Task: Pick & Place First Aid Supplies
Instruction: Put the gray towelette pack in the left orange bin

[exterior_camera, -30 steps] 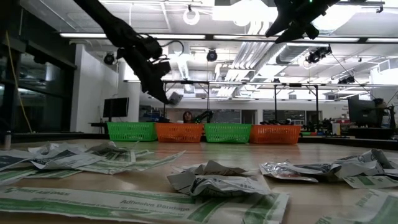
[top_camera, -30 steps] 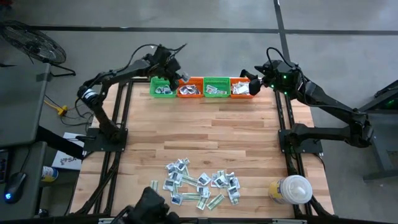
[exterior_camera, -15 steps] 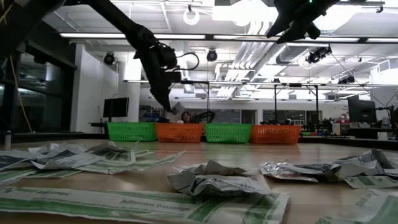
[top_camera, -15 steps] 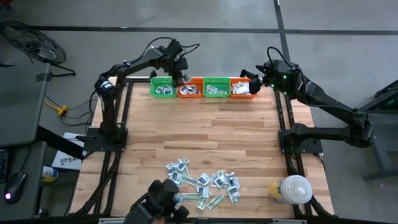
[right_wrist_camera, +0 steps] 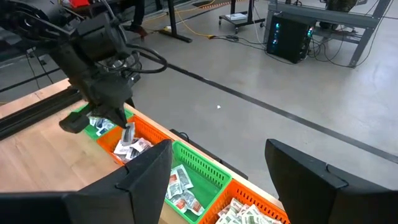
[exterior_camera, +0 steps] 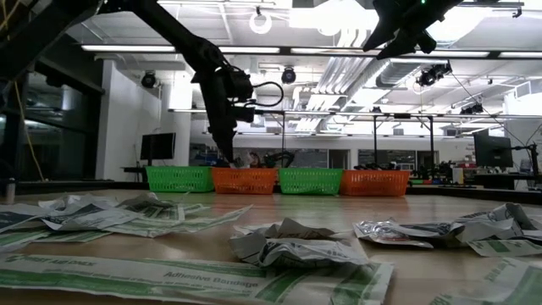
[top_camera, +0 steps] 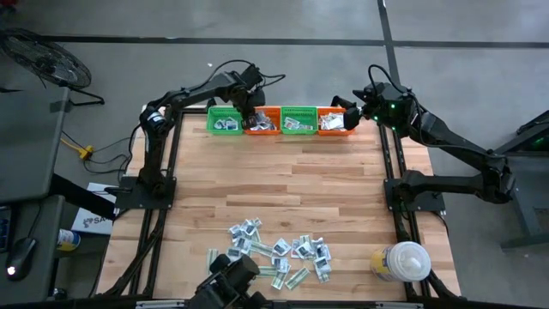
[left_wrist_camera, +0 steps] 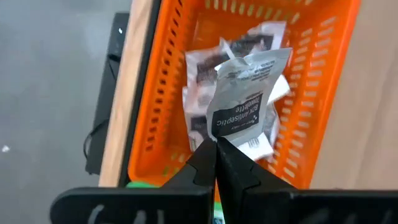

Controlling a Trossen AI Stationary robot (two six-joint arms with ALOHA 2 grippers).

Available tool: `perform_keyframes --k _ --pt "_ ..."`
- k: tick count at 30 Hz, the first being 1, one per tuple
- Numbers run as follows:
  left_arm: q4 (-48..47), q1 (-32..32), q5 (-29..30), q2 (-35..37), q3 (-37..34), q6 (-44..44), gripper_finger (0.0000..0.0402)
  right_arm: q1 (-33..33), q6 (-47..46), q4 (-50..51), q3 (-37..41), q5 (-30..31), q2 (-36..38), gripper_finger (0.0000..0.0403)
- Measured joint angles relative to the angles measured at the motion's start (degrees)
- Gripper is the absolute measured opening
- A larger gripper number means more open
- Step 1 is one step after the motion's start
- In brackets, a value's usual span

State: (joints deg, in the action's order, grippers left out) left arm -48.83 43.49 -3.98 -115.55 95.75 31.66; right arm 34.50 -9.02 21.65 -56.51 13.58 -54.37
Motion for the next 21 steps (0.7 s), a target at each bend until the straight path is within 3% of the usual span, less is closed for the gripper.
perform_keyframes --k 6,16,21 --pt "-0.25 -0.01 0.47 0.0 -0.01 0.02 0.0009 0.0 0.0 0.02 0.0 -0.15 0.02 0.0252" --pt "-0.84 -0.01 -0.4 0.06 -0.01 0.02 0.0074 0.0 0.02 1.26 0.0 -1.47 0.02 0.0252" --pt "-1.04 -0.01 -1.43 1.95 -0.03 0.27 0.0083 -0.01 0.02 1.7 0.0 -2.68 0.0 0.0252"
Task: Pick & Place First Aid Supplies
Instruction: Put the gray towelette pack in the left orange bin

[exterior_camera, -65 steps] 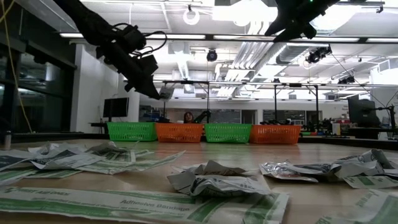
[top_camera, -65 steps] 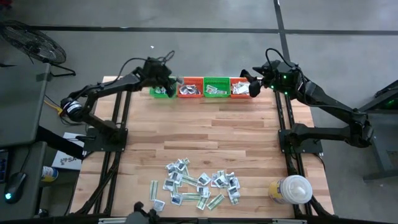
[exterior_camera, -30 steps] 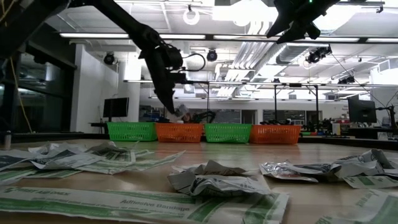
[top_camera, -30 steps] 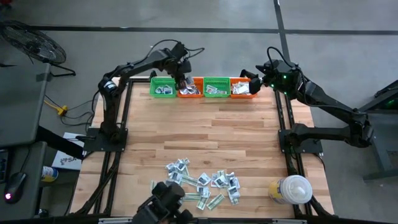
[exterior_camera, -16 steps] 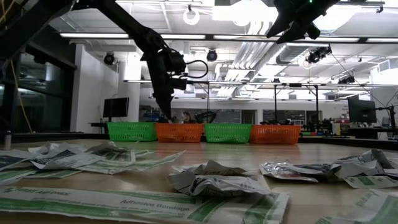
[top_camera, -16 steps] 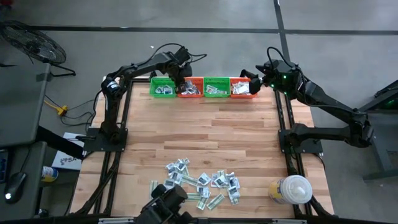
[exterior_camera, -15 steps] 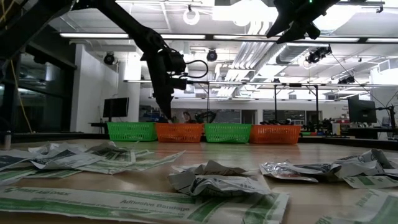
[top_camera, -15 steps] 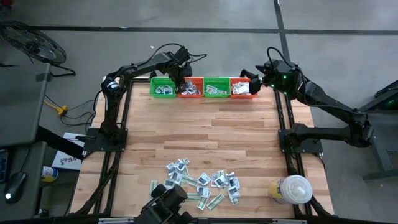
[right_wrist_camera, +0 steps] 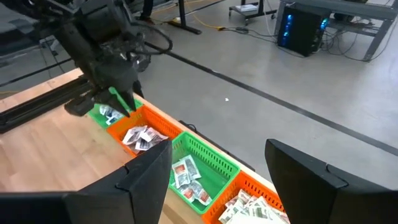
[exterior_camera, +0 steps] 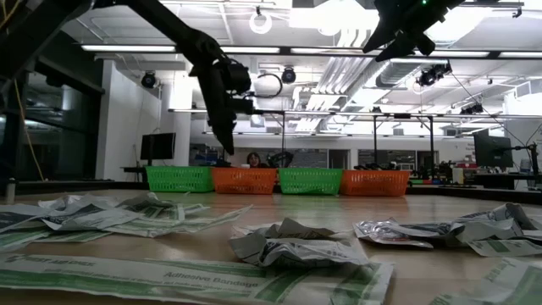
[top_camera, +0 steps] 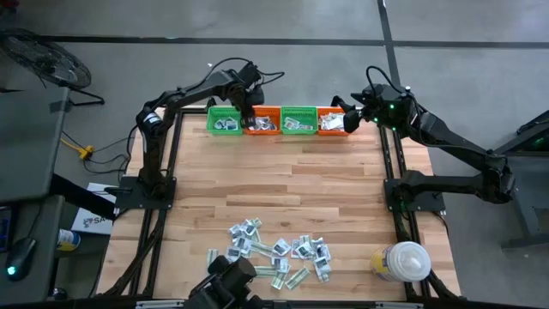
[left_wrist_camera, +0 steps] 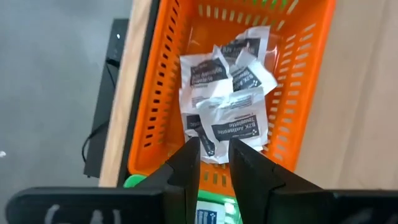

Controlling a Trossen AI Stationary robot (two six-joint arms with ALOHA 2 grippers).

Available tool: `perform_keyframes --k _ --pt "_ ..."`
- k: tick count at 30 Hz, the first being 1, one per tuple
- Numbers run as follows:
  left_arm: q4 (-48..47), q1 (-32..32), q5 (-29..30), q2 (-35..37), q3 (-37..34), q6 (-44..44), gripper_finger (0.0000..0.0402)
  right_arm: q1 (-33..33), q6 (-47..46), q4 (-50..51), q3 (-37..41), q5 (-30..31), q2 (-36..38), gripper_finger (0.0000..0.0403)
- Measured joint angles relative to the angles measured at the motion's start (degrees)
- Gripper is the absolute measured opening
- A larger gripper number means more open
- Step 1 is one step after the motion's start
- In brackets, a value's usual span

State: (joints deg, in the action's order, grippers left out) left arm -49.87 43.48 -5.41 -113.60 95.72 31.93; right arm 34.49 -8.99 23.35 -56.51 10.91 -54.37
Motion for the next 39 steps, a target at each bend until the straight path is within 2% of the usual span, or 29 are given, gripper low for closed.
perform_keyframes --k 8,13,18,24,28,32,39 --pt "-2.77 0.0 1.21 5.09 0.0 0.29 0.0083 0.01 1.53 -0.02 0.0 -1.07 0.01 0.0252" --pt "-8.05 -0.12 1.28 7.26 0.0 -0.7 0.0083 0.01 3.47 0.02 0.0 -1.28 0.02 0.0252" --pt "-13.91 -2.57 4.54 9.28 0.0 -2.21 0.0083 0.01 4.09 1.92 0.0 -2.61 0.85 0.0252" --pt "-14.18 -7.32 6.21 11.88 -1.25 -4.32 0.0083 1.33 5.06 7.22 0.0 -6.99 2.98 0.0252" --pt "-12.02 -10.14 5.94 14.65 -5.74 -7.24 0.0083 3.61 6.54 10.94 0.0 -10.86 4.62 0.0252" --pt "-7.98 -12.48 5.84 19.68 -13.87 -12.79 0.0083 5.61 7.95 13.11 0.41 -13.94 6.23 0.0252" --pt "-5.95 -19.63 2.06 31.97 -28.63 -24.62 0.0083 7.73 8.87 12.28 7.02 -19.98 10.08 0.0252"
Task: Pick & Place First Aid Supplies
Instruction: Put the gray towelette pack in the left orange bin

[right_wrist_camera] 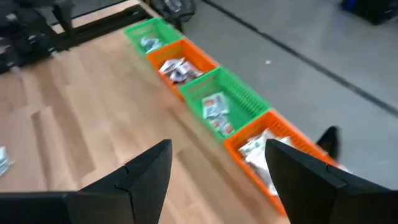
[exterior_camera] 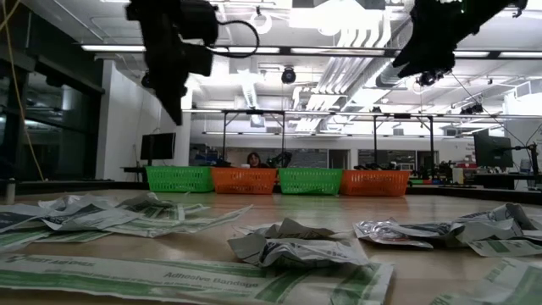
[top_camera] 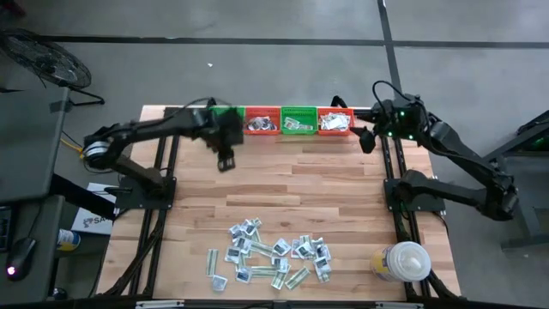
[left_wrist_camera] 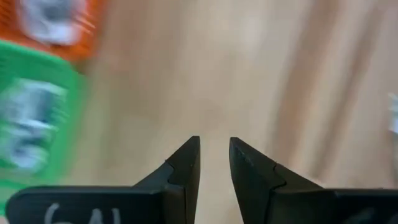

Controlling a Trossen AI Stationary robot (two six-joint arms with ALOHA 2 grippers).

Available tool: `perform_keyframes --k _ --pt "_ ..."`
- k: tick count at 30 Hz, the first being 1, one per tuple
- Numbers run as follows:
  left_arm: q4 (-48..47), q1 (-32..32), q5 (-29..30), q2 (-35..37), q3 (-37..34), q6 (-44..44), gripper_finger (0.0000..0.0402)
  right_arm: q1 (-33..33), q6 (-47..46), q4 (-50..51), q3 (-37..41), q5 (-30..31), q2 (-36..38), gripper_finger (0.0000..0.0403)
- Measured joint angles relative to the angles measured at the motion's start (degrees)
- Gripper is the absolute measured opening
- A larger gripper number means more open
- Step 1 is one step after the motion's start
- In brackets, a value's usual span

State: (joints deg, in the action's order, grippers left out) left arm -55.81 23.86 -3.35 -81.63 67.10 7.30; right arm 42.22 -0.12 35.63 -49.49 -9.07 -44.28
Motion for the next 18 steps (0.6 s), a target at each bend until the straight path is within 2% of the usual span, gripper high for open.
perform_keyframes --k 4,8,13,18 --pt "0.34 -8.1 -1.89 4.47 -5.37 -6.74 0.0083 0.1 0.31 -1.65 3.54 -1.97 1.48 0.0252" --pt "0.46 -17.22 -1.88 5.09 -7.79 -12.5 0.0083 0.13 1.13 -4.25 5.23 -3.51 2.51 0.0252" --pt "4.22 -26.47 -1.55 2.96 -8.12 -21.45 0.0083 0.13 2.55 -4.87 5.42 -5.04 3.15 0.0252" --pt "12.22 -31.58 -1.1 -0.65 -8.09 -33.13 0.0083 0.13 3.18 -4.63 5.42 -7.82 3.6 0.0252"
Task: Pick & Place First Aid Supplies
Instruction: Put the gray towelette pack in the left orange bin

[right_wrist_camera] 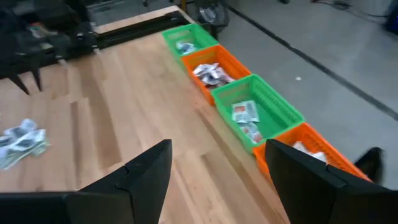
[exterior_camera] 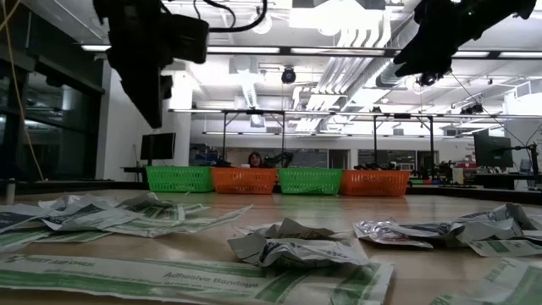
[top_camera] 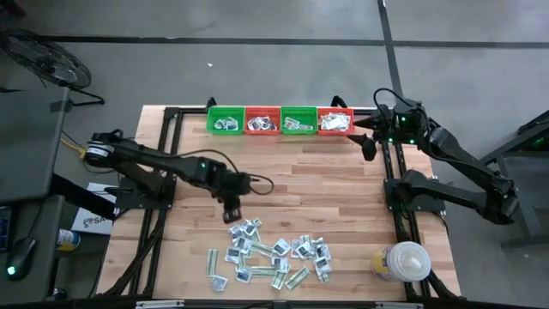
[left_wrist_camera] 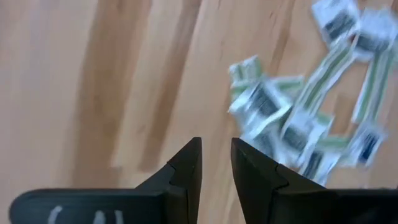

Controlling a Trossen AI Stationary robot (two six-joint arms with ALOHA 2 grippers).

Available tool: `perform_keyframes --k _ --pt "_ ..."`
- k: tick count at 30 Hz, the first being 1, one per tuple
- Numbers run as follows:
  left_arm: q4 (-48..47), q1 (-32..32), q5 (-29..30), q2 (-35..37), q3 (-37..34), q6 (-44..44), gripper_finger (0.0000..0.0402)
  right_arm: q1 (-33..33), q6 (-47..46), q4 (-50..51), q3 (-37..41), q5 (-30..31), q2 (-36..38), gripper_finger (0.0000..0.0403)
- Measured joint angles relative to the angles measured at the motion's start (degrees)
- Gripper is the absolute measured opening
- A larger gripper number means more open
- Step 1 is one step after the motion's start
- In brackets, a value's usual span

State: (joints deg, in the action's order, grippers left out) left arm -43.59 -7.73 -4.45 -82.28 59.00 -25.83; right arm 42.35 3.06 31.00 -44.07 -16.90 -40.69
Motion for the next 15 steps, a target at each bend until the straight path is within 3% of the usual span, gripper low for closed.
perform_keyframes --k 10,15 --pt "6.99 -2.66 -1.3 -8.1 -0.37 -10.75 0.0083 0.0 1.98 0.93 -0.07 -3.46 0.25 0.0252" --pt "20.95 -4.08 -3.72 -8.61 -7.4 -16.82 0.0083 0.0 2.37 1.76 -0.11 -3.5 0.85 0.0252"
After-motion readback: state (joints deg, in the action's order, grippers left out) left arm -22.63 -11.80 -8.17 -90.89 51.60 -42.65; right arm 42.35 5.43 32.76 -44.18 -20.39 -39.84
